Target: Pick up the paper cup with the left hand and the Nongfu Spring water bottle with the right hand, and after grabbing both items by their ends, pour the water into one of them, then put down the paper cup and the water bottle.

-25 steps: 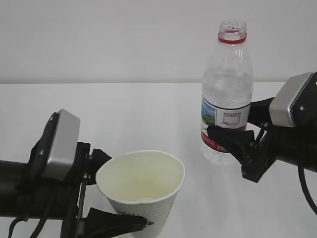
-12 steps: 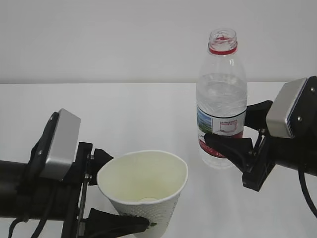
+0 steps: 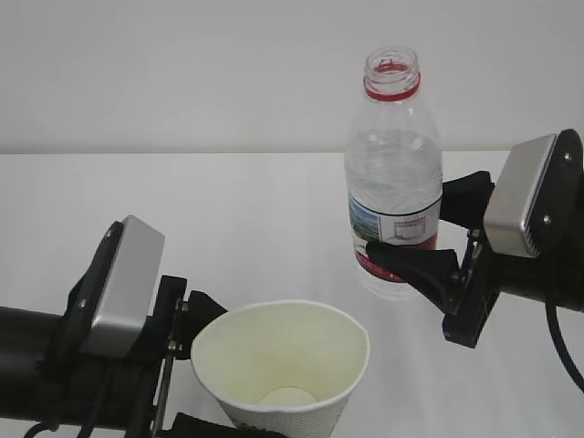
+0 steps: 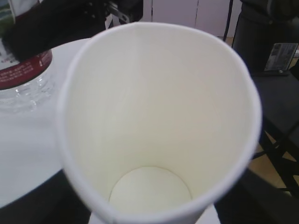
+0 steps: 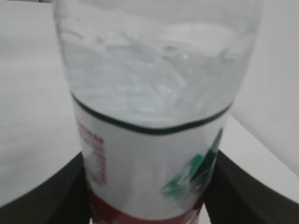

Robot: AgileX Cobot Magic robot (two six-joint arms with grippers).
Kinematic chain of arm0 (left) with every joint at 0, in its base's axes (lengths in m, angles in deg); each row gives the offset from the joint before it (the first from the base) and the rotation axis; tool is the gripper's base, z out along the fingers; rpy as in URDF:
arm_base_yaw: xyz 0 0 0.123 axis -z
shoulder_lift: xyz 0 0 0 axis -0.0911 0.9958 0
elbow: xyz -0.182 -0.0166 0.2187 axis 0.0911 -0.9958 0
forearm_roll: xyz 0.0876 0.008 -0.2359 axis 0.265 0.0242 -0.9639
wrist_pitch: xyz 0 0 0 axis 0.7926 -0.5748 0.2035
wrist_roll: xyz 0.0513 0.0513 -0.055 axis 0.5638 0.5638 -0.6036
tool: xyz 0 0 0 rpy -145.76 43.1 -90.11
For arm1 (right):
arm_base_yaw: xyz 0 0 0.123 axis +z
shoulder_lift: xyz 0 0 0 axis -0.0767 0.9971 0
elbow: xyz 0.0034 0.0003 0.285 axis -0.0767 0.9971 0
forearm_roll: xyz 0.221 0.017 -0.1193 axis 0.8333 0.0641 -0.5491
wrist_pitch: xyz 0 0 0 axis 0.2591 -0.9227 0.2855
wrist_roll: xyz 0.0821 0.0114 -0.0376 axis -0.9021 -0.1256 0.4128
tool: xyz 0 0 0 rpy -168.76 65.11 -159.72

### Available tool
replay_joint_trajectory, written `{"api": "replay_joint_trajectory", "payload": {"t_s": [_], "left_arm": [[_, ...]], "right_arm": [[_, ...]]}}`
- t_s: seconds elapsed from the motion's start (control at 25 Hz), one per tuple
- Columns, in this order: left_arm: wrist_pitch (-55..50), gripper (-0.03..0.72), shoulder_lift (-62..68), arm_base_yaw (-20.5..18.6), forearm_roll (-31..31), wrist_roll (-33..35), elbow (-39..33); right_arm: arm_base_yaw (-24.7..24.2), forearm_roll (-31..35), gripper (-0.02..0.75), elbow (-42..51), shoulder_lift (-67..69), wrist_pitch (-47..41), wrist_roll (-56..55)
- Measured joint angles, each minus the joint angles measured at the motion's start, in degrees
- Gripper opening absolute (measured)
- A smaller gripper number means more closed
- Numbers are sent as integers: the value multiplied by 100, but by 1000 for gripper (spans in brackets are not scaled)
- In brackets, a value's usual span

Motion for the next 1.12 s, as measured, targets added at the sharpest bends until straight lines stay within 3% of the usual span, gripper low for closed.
{"api": "replay_joint_trajectory", "payload": {"t_s": [0.72, 1.12], "left_arm": [[-71, 528, 0, -1, -445, 19, 0], [-4, 528, 0, -1, -620, 224, 0]], "right_arm": [[0, -381, 484, -343, 0, -57, 960], [0, 9, 484, -343, 0, -207, 2007]]}}
